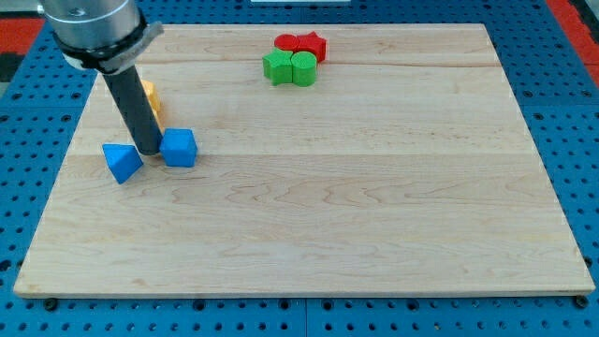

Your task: Push the blue cube towards the bottom left side of the board

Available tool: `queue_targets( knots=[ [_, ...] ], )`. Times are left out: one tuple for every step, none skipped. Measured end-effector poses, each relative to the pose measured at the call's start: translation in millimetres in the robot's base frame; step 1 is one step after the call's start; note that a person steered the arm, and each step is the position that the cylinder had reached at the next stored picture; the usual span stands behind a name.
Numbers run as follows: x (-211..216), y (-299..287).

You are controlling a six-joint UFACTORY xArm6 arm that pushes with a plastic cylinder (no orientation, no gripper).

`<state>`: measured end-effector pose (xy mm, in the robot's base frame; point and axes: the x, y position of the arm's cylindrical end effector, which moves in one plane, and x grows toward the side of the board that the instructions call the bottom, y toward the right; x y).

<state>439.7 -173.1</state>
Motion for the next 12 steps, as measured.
queue_targets(
  knots=[
    [2, 36],
    [-2, 62],
    [-2, 93],
    [-2, 125],
    [-2, 163],
    [-2, 195],
    [4, 219],
    [14, 238],
    [15, 253],
    [14, 275],
    [31, 279],
    [54, 289]
  ],
)
